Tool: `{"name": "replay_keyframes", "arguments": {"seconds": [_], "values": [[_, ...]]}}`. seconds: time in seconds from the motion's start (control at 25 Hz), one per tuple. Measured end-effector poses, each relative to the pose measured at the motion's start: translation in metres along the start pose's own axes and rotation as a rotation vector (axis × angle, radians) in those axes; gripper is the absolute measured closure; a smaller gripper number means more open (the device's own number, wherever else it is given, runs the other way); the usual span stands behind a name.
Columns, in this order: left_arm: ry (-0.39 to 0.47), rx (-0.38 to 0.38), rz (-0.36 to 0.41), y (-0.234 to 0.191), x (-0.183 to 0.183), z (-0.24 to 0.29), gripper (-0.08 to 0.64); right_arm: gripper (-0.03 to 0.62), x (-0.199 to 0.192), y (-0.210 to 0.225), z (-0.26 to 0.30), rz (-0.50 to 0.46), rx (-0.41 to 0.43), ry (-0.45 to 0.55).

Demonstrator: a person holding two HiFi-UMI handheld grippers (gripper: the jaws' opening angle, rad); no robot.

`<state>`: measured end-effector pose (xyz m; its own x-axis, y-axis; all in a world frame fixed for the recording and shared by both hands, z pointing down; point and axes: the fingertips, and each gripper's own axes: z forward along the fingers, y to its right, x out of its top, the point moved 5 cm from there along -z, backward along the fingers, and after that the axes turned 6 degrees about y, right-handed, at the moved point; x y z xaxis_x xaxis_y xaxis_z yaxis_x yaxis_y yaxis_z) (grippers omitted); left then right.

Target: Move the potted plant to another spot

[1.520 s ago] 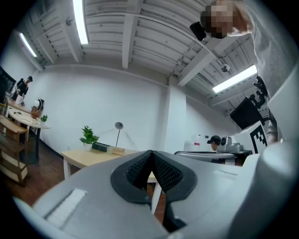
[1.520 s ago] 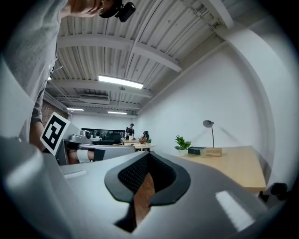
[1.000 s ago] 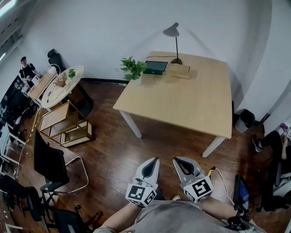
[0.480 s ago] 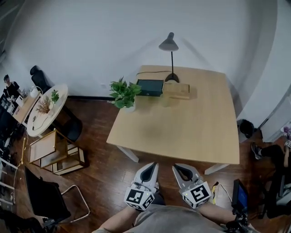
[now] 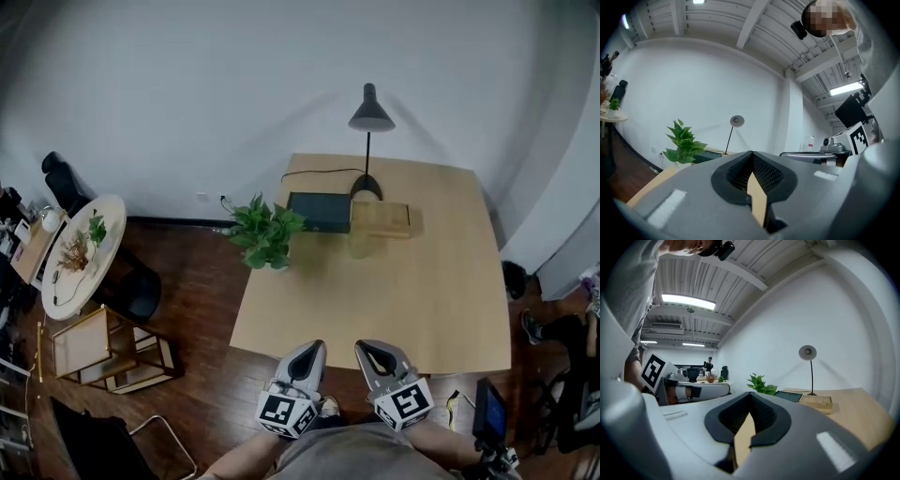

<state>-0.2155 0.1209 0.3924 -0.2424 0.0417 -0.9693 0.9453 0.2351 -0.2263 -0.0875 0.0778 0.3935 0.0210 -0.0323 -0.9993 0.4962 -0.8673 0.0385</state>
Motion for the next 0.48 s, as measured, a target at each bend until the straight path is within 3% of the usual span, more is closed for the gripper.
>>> {"name": "replay_keyframes", "arguments": {"seconds": [0.2,0.48], "values": [[-0.008,0.004,-0.006,-0.02,-0.002,0.035,0.56,0.589,-0.003,0.027,0.031,0.012,0.005,-0.012],[-0.003,0.025,0.005,-0.021,0.004,0.043,0.56,0.589,-0.003,0.034,0.041,0.009,0.033,-0.006]]}}
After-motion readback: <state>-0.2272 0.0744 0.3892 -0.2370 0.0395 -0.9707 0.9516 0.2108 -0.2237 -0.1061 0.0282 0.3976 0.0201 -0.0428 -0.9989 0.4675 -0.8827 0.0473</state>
